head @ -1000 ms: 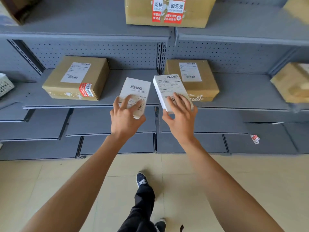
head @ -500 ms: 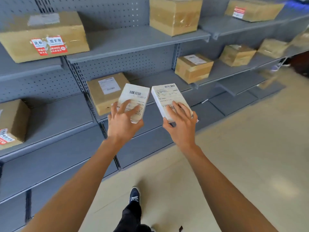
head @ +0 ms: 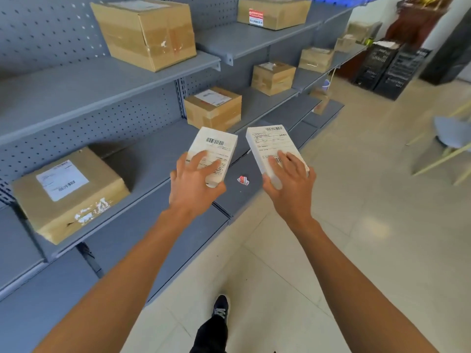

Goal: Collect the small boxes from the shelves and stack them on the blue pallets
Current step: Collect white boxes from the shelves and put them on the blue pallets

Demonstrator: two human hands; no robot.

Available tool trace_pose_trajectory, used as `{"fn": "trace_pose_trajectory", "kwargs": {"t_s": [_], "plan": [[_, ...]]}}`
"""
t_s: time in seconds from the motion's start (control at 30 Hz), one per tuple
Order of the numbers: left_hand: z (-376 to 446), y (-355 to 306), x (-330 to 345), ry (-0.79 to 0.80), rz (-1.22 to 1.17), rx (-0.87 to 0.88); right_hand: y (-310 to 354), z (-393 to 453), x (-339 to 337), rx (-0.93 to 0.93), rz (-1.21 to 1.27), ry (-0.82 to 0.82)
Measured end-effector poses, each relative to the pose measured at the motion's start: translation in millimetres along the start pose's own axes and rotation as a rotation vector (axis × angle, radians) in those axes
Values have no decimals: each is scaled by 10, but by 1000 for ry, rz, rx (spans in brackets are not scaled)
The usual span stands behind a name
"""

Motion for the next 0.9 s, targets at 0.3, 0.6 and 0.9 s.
{"fn": "trace_pose_trajectory", "kwargs": {"t_s": [0.3,0.6,0.9], "plan": [[1301,-185,760,141,-138,182,-727,581,555,165,-140,58],[2269,-770,1353,250,-184,310,-1409,1034,659,312,-245,-5],[3206,-1569,2168,326,-152,390,-2540,1438,950,388,-342,-65]]}}
Point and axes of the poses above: each hand's wrist, its own z-axis towards the middle knuckle, its own x-axis out of the palm, y = z × x, the point moved 5 cm from there along z, towards the middle knuckle, and after that the axes turned 12 degrees about -z, right-handed, at the moved point
